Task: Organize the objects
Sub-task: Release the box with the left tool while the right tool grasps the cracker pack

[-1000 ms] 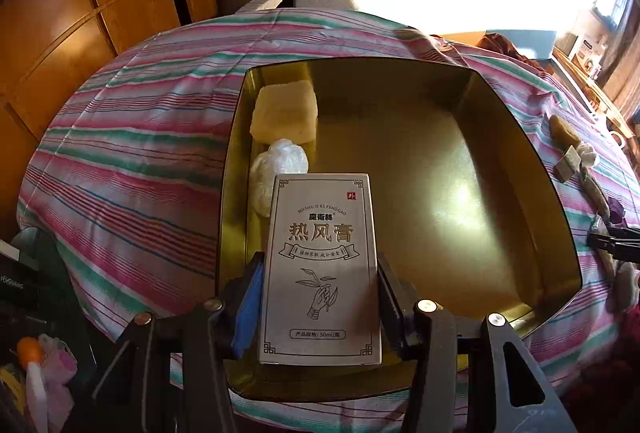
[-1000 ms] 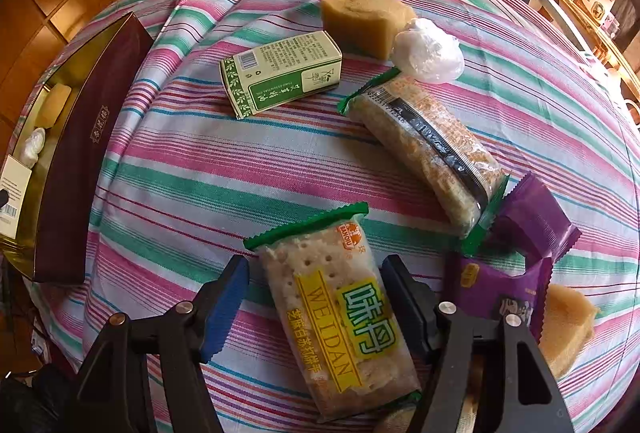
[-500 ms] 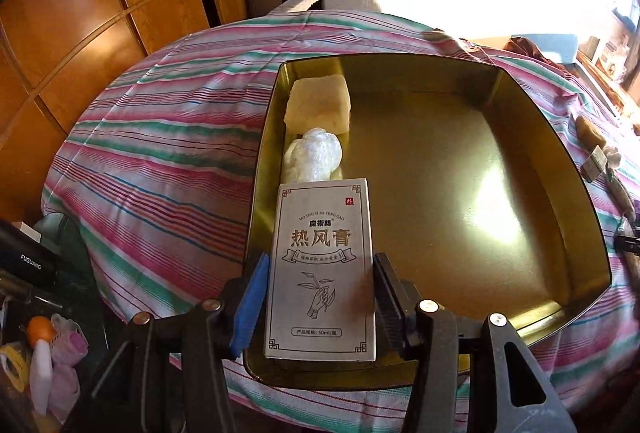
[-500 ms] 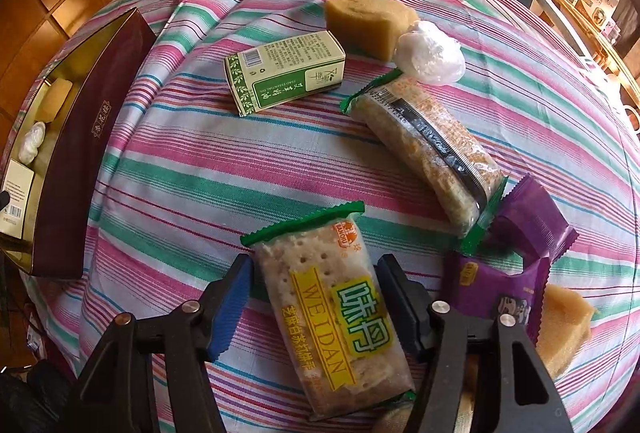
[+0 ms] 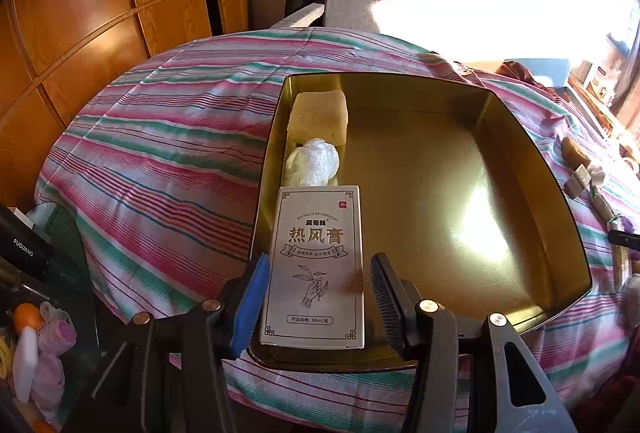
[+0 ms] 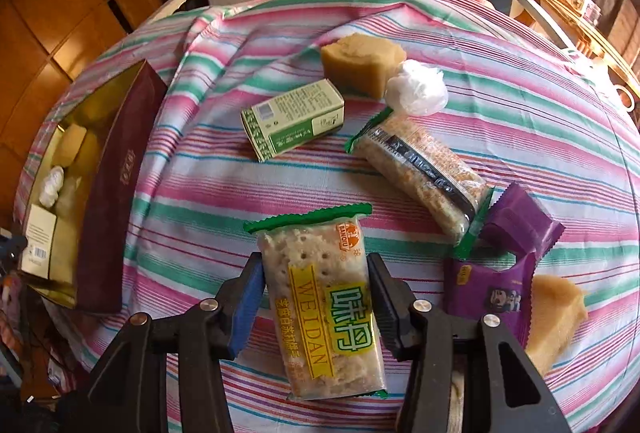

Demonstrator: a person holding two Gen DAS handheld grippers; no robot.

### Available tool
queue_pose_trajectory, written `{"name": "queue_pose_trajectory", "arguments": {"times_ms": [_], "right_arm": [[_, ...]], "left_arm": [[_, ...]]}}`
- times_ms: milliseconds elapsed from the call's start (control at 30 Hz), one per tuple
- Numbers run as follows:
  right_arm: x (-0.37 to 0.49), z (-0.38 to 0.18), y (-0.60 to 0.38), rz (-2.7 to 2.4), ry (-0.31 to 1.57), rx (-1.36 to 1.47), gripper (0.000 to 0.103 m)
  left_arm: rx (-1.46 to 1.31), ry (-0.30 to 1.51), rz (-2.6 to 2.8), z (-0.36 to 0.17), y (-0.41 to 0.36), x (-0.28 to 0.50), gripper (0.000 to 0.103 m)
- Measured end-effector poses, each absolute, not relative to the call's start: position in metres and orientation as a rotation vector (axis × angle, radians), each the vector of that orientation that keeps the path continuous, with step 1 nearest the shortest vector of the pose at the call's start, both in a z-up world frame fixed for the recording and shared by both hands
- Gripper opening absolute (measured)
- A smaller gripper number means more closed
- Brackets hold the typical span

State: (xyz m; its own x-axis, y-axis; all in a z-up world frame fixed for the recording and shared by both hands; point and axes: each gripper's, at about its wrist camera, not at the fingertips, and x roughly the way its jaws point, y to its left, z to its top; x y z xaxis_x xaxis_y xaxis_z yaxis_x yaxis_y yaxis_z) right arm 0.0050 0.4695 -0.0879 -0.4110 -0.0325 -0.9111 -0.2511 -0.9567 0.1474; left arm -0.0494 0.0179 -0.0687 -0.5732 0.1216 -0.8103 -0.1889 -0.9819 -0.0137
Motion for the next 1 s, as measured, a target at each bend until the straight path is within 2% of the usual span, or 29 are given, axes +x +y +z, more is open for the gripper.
{"name": "queue_pose_trajectory", "arguments": {"times_ms": [200, 500, 633, 767, 1000], "right_arm": [[0.014, -0.042, 0.431, 2.601, 0.511, -1.517, 0.05], [-0.038, -0.013, 0.328, 2.814, 0.49, -1.567, 0.05], [-0.063, -0.02, 0.29, 2.839, 0.494, -1.647, 0.05], [-0.095, -0.04, 0.259, 2.799, 0.576, -1.752, 0.05], [-0.142, -0.077, 0.204, 2.722, 0.556, -1.889, 0.05]], "left_arm": [[-1.302, 0.056, 2.64, -0.058, 0.013, -0.045, 0.053], [-1.256, 0.011, 2.657, -0.05, 0.002, -0.041, 0.054], [-1.245, -0.022, 2.661, -0.048, -0.004, -0.039, 0.056], [-1.224, -0.074, 2.673, -0.043, -0.015, -0.037, 0.06], [-1.228, -0.158, 2.7, -0.041, -0.043, -0.036, 0.06]]}}
